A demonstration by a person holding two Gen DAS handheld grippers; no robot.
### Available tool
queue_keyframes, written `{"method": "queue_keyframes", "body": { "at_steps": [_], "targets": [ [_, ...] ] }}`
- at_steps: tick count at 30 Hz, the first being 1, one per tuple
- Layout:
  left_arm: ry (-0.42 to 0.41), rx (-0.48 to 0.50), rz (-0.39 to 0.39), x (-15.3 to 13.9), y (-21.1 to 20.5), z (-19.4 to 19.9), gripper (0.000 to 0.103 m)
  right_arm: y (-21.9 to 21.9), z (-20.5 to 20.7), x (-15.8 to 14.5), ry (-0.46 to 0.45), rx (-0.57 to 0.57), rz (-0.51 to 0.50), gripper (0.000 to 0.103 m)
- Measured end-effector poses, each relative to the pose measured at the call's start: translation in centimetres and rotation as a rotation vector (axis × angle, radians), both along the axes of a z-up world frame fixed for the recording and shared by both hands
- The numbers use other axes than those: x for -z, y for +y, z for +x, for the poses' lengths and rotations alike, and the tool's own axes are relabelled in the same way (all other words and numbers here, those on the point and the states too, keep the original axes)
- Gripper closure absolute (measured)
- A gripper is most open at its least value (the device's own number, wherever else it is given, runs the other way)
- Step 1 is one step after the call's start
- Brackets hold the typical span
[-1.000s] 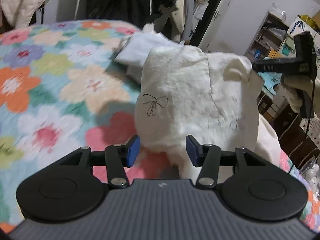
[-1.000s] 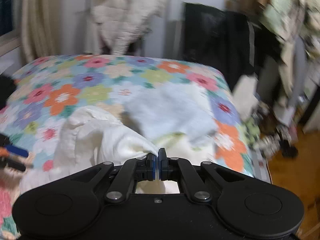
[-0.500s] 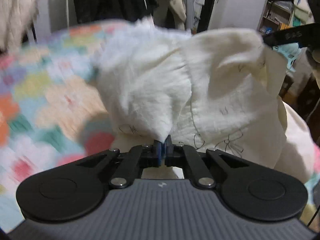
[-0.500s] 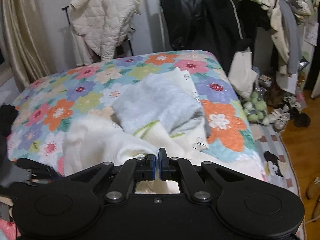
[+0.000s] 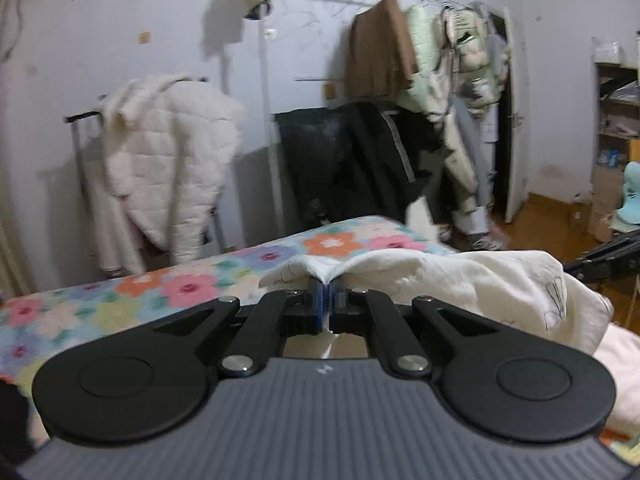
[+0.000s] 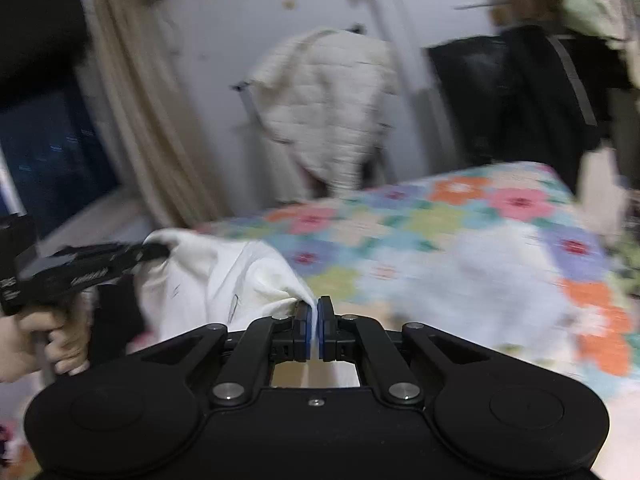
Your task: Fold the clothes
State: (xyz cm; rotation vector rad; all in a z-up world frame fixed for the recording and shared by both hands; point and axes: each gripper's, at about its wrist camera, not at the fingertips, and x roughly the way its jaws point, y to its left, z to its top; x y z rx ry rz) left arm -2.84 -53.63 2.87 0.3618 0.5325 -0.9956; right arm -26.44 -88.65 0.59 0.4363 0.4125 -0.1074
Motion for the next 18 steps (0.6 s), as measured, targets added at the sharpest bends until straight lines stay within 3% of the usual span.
{"method": "queue_keyframes", "body": {
  "at_steps": [5, 8, 10, 12, 14, 16, 18],
  "targets": [
    [-0.032, -0.093, 0.050, -2.4, 5.5, 3.4, 0.101, 4.1, 2.8, -0.3, -0.009, -0.143, -0.009, 0.100],
    [0.112, -0.216, 0.133, 2.9, 9.4, 7.0, 0.100, 5.9, 4.6, 1.7, 0.061, -0.180, 0.003, 0.089],
    [0.190, -0.296, 0.184, 6.0, 11.5, 8.5, 0.100, 7.8, 5.6, 3.5, 0.143, -0.226, -0.056, 0.085],
    [0.236, -0.321, 0.230, 8.3, 13.1, 8.7, 0.098, 9.7, 6.5, 5.4, 0.224, -0.272, -0.116, 0.071],
    [0.205, -0.290, 0.283, 9.1, 14.0, 7.4, 0.097, 12.3, 7.0, 7.2, 0.304, -0.342, -0.224, 0.067],
    [0.097, -0.229, 0.315, 8.7, 14.0, 5.4, 0.093, 15.2, 6.6, 8.9, 0.361, -0.427, -0.351, 0.064],
    [0.025, -0.186, 0.262, 8.0, 15.0, 3.9, 0.085, 17.8, 5.8, 10.4, 0.398, -0.509, -0.461, 0.063]
  ]
}}
